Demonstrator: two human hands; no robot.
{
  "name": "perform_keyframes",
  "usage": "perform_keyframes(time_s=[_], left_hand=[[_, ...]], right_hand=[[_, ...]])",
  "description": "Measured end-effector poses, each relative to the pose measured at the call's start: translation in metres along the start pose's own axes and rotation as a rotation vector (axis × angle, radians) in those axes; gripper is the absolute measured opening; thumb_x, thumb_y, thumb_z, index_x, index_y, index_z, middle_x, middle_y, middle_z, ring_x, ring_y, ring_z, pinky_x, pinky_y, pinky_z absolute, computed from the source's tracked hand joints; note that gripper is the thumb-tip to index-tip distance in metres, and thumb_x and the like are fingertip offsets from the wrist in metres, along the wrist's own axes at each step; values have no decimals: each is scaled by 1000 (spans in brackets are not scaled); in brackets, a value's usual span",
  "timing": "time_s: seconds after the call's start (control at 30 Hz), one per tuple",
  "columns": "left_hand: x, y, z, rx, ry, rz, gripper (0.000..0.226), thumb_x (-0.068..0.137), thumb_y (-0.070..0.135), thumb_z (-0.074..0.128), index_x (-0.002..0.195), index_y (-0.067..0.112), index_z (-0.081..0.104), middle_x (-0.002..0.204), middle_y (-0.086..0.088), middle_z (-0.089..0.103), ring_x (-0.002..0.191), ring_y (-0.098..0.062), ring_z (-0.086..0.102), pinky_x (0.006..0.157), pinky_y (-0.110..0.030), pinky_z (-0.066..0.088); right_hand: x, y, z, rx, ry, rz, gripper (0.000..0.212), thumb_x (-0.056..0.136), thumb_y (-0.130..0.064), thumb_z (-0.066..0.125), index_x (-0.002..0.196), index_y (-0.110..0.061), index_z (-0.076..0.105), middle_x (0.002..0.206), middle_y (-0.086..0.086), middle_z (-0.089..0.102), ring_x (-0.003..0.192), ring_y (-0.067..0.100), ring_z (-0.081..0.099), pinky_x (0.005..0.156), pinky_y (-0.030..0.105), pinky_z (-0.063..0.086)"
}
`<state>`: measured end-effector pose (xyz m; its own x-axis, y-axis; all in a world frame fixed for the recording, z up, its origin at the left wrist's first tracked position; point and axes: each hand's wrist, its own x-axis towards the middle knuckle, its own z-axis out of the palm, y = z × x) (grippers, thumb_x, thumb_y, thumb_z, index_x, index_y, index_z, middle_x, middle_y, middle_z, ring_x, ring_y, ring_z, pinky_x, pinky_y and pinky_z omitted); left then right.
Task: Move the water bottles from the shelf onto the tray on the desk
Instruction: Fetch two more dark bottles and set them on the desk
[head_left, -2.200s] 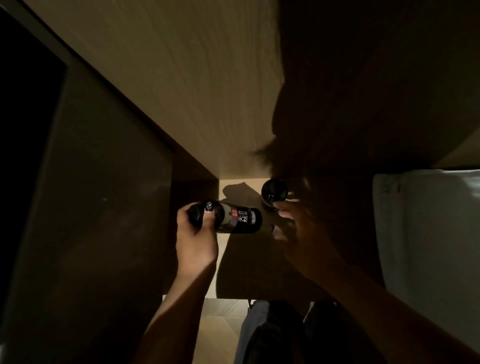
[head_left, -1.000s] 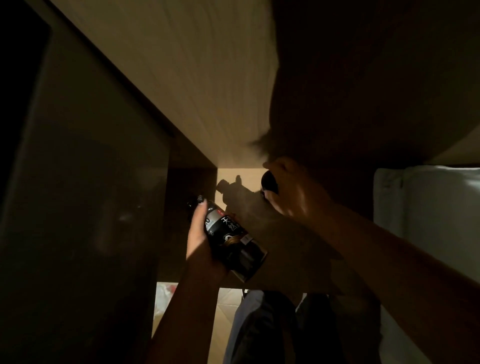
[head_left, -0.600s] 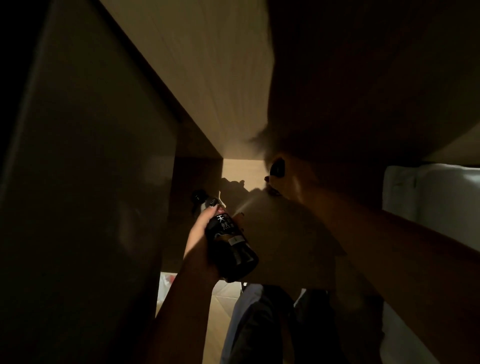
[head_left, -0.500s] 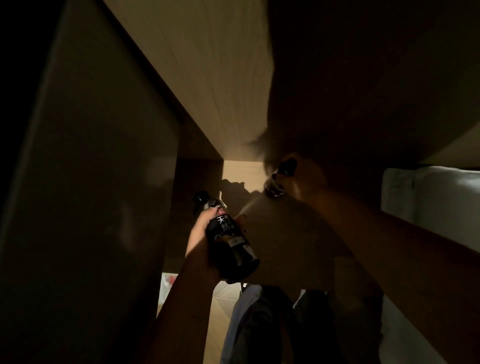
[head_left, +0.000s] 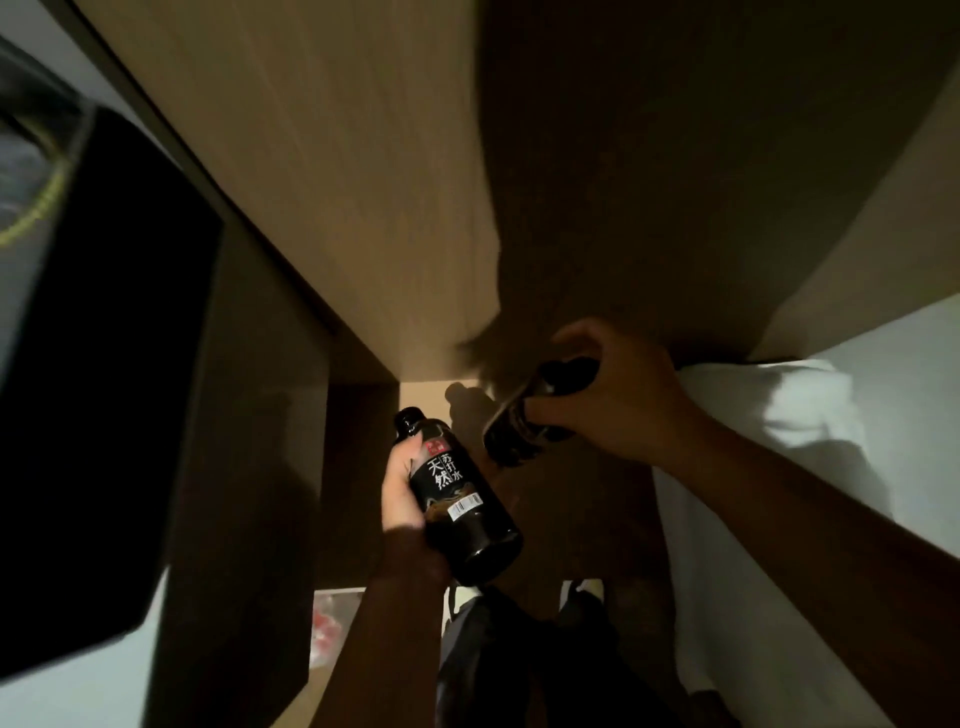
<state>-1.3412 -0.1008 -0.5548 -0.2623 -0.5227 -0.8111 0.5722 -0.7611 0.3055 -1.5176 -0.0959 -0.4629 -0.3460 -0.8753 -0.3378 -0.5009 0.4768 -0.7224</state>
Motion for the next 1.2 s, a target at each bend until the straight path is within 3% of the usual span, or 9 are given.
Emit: perform_keyframes(time_s=[0.23, 0.37, 0.5, 0.63, 0.73, 0.8, 0.9, 1.03, 1.2], left_hand=[[-63, -6, 33, 18, -170, -93, 26, 82, 42, 56, 79, 17, 62, 79, -1, 56, 61, -16, 62, 60, -27, 55], [-104, -15, 63, 50, -158, -67, 31, 84, 44, 53, 80, 14, 60, 74, -5, 59, 51, -20, 64, 51, -33, 56], [-128, -28, 87, 19, -190, -63, 35, 80, 47, 58, 75, 13, 63, 68, -5, 63, 57, -21, 64, 78, -41, 52], [-158, -52, 109, -61, -291, -76, 38, 80, 46, 59, 80, 8, 62, 69, -11, 65, 76, -30, 64, 105, -52, 38], [-183, -71, 123, -82, -323, -58, 44, 80, 48, 61, 90, 5, 60, 79, -15, 66, 95, -37, 62, 99, -56, 42], [-198, -83, 131, -63, -339, -39, 44, 78, 48, 63, 80, 4, 66, 78, -13, 63, 101, -36, 58, 99, -56, 42], [-222, -99, 138, -41, -367, -21, 46, 79, 47, 61, 66, 3, 71, 73, -12, 63, 91, -35, 61, 99, -54, 42], [-250, -104, 132, -13, -374, 13, 44, 80, 47, 59, 87, 4, 59, 77, -18, 67, 82, -37, 66, 90, -52, 48], [-272, -90, 102, -108, -264, 105, 52, 73, 44, 69, 102, 3, 55, 86, -23, 67, 101, -42, 63, 87, -58, 49]], right_hand=[[-67, -42, -52, -81, 2, -58, 65, 64, -32, 81, 121, -25, 50, 110, -11, 56, 104, 10, 55, 82, 23, 47], [-98, -53, -88, -72, 73, -93, 69, 70, -35, 78, 130, -28, 43, 127, -4, 53, 109, 13, 54, 86, 26, 49], [-116, -52, -119, -45, 67, -137, 70, 78, -33, 72, 136, -29, 32, 125, 0, 51, 99, 9, 49, 70, 14, 41], [-131, -48, -147, 159, 152, -213, 66, 74, -35, 73, 129, -23, 40, 110, -9, 55, 102, 12, 57, 83, 27, 52], [-144, -36, -162, 424, 182, -203, 51, 74, -35, 73, 118, -19, 55, 107, -8, 64, 101, 9, 61, 89, 33, 52], [-150, -28, -171, 580, 209, -215, 44, 78, -29, 70, 118, -18, 56, 108, -6, 64, 102, 8, 60, 87, 30, 48], [-156, -17, -181, 748, 169, -177, 54, 81, -28, 66, 131, -19, 46, 114, -6, 59, 105, 8, 56, 89, 28, 46], [-159, -8, -185, 821, 95, -143, 42, 83, -34, 65, 122, -25, 51, 114, -2, 62, 109, 18, 59, 99, 45, 45], [-160, -20, -182, 915, -143, 141, 71, 68, -62, 68, 123, -22, 50, 111, 11, 65, 97, 30, 66, 84, 46, 53]])
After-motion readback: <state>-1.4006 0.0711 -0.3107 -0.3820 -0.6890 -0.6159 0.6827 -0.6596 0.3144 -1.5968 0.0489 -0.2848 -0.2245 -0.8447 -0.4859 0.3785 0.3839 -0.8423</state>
